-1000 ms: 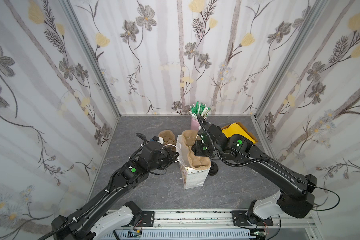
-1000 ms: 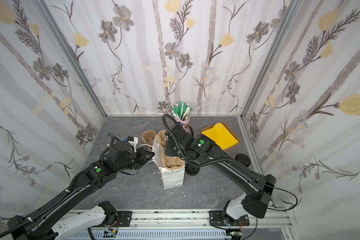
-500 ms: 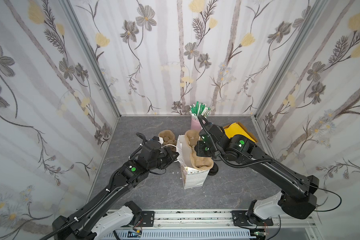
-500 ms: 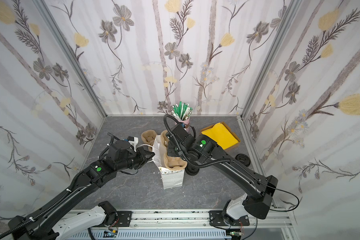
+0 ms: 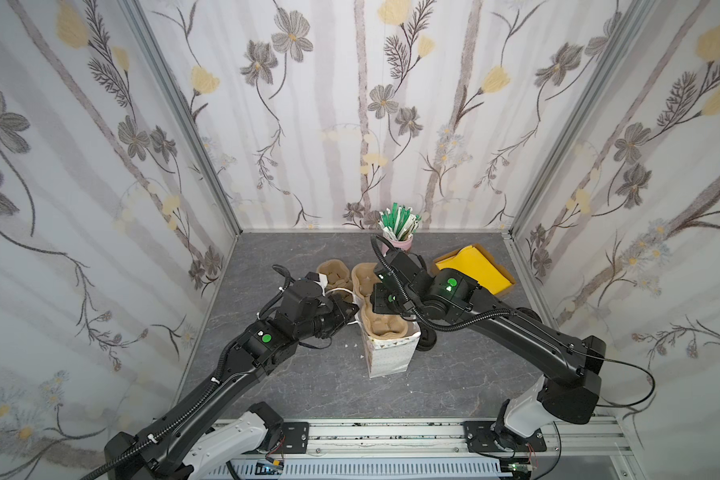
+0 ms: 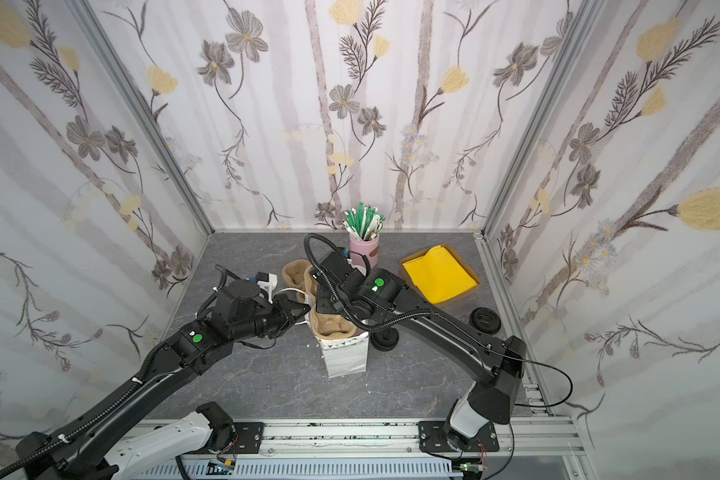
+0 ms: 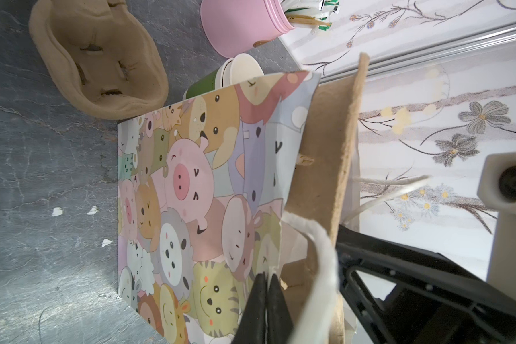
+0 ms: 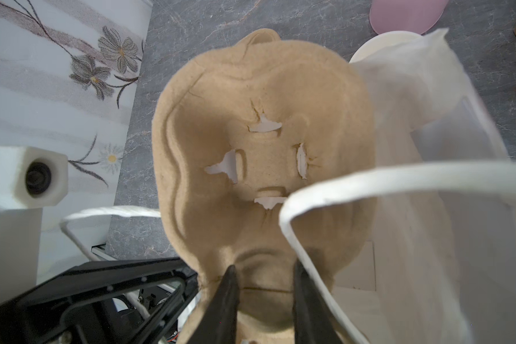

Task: Pack the takeout coffee
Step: 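Push the carrier down inside the bag with the right gripper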

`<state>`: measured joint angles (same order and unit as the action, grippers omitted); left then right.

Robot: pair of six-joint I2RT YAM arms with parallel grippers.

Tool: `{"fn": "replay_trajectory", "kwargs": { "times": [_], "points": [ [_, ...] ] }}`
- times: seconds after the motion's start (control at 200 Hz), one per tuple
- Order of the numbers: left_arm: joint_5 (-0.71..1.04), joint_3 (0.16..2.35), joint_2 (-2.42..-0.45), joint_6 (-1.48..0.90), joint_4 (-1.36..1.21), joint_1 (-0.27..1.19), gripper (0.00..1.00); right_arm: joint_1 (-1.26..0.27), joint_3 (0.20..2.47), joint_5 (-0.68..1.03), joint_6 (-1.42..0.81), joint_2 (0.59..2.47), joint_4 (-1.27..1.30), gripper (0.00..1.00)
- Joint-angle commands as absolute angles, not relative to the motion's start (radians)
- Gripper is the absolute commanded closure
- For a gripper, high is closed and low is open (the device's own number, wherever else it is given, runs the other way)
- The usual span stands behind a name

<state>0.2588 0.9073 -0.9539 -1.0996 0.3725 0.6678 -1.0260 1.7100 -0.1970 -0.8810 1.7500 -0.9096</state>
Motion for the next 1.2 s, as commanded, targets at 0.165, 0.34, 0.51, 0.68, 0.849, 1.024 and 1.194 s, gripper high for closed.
{"fn": "replay_trajectory", "kwargs": {
  "times": [0.165, 0.34, 0.51, 0.68, 0.849, 1.024, 1.194],
  "points": [
    [0.216, 0.91, -0.948, -1.142, 0.356, 0.666, 1.0, -1.047, 1.718, -0.257, -0.905, 1.747, -0.98, 0.79],
    [0.197, 0.908, -0.949, -1.158, 0.356, 0.666, 1.0, -1.064, 1.749, -0.285, -0.893, 1.762, -1.072, 0.78],
    [0.203, 0.922, -0.966, -1.147, 0.356, 0.666, 1.0, -1.08, 1.787, -0.297, -0.878, 1.804, -1.107, 0.78],
    [0.209, 0.94, -0.977, -1.125, 0.356, 0.666, 1.0, -1.073, 1.85, -0.296, -0.861, 1.871, -1.108, 0.78],
    [0.217, 0.944, -0.977, -1.115, 0.356, 0.666, 1.0, -1.052, 1.864, -0.269, -0.861, 1.899, -1.08, 0.79],
    [0.227, 0.935, -0.971, -1.112, 0.357, 0.666, 1.0, -1.028, 1.859, -0.283, -0.862, 1.888, -1.103, 0.79],
    [0.233, 0.928, -0.966, -1.118, 0.358, 0.662, 1.0, -1.005, 1.834, -0.298, -0.867, 1.852, -1.1, 0.79]
  ]
}}
